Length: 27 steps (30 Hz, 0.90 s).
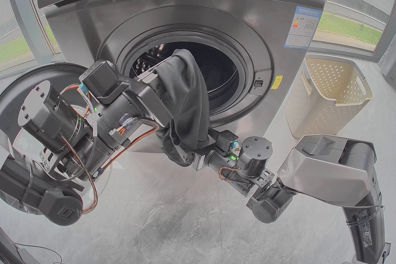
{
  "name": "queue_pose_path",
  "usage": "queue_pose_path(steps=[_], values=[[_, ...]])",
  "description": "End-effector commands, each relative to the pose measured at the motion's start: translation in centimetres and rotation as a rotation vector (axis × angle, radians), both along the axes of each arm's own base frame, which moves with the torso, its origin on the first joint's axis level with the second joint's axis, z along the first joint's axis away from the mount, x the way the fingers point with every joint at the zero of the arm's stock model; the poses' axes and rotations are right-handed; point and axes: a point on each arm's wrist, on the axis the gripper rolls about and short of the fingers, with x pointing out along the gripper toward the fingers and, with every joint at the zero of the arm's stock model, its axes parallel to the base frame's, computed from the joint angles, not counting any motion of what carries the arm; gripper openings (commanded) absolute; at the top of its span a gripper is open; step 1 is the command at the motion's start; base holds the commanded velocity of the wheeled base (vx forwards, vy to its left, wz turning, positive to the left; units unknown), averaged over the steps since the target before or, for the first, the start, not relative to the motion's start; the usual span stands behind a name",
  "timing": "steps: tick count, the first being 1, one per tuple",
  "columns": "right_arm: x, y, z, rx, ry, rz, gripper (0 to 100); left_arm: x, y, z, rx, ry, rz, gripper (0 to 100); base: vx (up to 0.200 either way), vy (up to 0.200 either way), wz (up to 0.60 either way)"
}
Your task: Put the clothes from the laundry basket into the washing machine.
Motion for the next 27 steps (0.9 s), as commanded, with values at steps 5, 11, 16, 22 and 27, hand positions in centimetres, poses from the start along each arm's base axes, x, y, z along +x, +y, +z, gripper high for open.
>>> queue_pose_path(steps=[5,11,16,22,27], values=[[1.9,0.2,-0.7,0.024,-0.024,-0.026,100,-1.2,0.4,1.3,-0.056,-0.008,-0.037,0,0.0,0.0,0.0],[2.0,0.3,-0.5,0.034,-0.032,-0.028,0,-1.0,0.4,1.2,-0.054,-0.004,-0.034,0,0.0,0.0,0.0],[1.8,-0.1,-0.1,0.04,-0.034,-0.034,0,-0.6,0.5,0.8,-0.045,0.008,-0.017,0,0.0,0.0,0.0],[0.6,-1.8,2.3,0.045,-0.03,-0.048,0,0.4,0.9,-0.8,-0.007,0.054,0.024,0,0.0,0.0,0.0],[-0.5,-4.2,6.2,0.082,-0.068,-0.098,0,1.3,1.7,-2.1,0.027,0.093,0.071,0,0.0,0.0,0.0]])
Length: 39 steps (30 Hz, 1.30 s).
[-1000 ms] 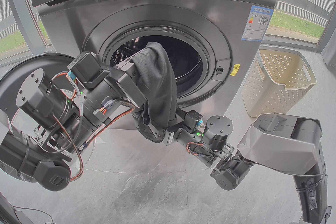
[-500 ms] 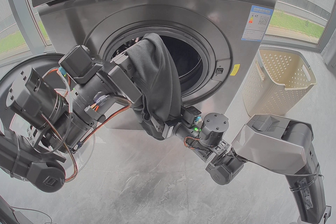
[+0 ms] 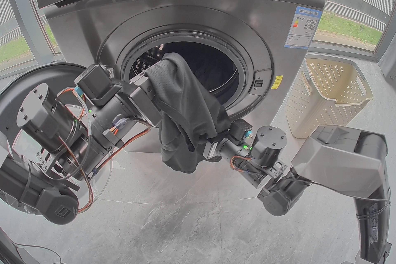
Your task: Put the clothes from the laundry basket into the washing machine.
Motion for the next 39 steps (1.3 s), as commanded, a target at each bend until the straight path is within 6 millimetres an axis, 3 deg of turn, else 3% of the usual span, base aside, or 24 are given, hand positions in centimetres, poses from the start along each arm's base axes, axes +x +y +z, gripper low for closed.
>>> queue_pose_path(steps=[1,11,17,21,22,26,33,39], values=[[-1.3,-2.4,4.8,0.055,-0.057,-0.043,0,1.0,0.7,-2.0,0.047,0.061,0.041,0,0.0,0.0,0.0],[-2.4,-4.0,8.8,0.124,-0.116,-0.058,0,1.6,1.0,-6.0,0.155,0.169,0.071,0,0.0,0.0,0.0],[-3.0,-3.7,9.4,0.136,-0.129,-0.04,0,2.0,0.9,-9.4,0.252,0.255,0.081,0,0.0,0.0,0.0],[-3.2,-3.5,9.5,0.137,-0.129,-0.033,0,2.4,0.9,-9.9,0.268,0.264,0.087,0,0.0,0.0,0.0],[-3.2,-3.5,9.5,0.137,-0.129,-0.033,0,2.3,1.0,-10.0,0.271,0.267,0.085,100,0.0,0.0,0.0],[-3.2,-3.4,9.7,0.141,-0.136,-0.033,0,2.0,1.1,-10.7,0.288,0.297,0.079,100,0.0,0.0,0.0],[-3.3,-3.1,10.0,0.148,-0.144,-0.024,0,1.0,1.4,-15.2,0.464,0.393,0.033,100,0.0,0.0,0.0],[-3.3,-3.0,10.0,0.148,-0.146,-0.023,0,-0.5,2.1,-17.1,0.575,0.423,-0.033,100,0.0,0.0,0.0]])
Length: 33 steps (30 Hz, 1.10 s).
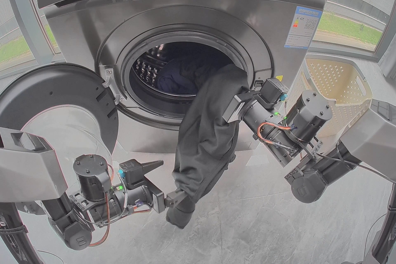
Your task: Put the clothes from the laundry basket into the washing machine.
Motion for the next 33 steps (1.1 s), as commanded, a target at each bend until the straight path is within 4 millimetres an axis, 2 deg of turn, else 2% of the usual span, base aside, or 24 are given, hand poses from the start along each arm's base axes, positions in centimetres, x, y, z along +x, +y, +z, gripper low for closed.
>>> queue_pose_path(steps=[1,9,13,17,23,26,27,33], values=[[0.0,0.0,0.2,0.002,-0.005,0.0,0,-1.0,0.4,-2.0,0.063,0.077,-0.034,100,0.0,0.0,0.0],[-0.2,0.3,0.2,0.003,-0.006,0.008,0,-1.3,0.5,-2.3,0.086,0.078,-0.06,100,0.0,0.0,0.0],[-0.1,0.3,0.3,0.006,-0.01,0.008,0,-2.0,0.8,-2.9,0.114,0.102,-0.097,100,0.0,0.0,0.0],[-0.3,0.4,0.3,0.007,-0.011,0.013,0,-1.5,0.4,-2.6,0.11,0.069,-0.099,100,0.0,0.0,0.0],[-1.4,0.9,1.3,0.02,-0.028,0.04,0,1.2,-1.2,-0.9,0.024,-0.027,-0.08,100,0.0,0.0,0.0],[-2.0,1.1,1.5,0.02,-0.032,0.056,0,2.3,-1.8,-1.2,0.01,-0.033,-0.065,100,0.0,0.0,0.0],[-2.7,1.2,1.9,0.021,-0.035,0.071,0,3.5,-2.5,-1.3,-0.001,-0.059,-0.044,100,0.0,0.0,0.0],[-4.8,1.8,2.7,0.029,-0.041,0.12,0,6.9,-4.4,-1.7,-0.041,-0.128,-0.014,100,0.0,0.0,0.0]])
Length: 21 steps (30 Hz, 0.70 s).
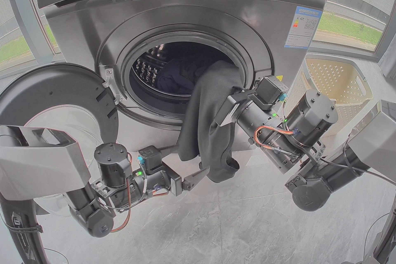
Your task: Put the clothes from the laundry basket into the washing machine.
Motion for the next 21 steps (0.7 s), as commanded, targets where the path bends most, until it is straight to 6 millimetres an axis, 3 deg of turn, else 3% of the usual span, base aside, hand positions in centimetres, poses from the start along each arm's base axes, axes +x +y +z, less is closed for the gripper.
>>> queue_pose_path(steps=[1,13,21], values=[[-2.6,0.4,1.5,0.018,-0.019,0.056,0,3.3,-1.9,-1.4,-0.026,-0.034,0.031,100,0.0,0.0,0.0],[-5.6,1.3,2.1,0.021,-0.018,0.137,0,6.1,-3.2,-1.8,-0.08,-0.073,0.046,100,0.0,0.0,0.0],[-6.4,1.4,1.8,0.01,-0.007,0.159,0,8.0,-3.7,-1.6,-0.112,-0.122,0.081,100,0.0,0.0,0.0]])
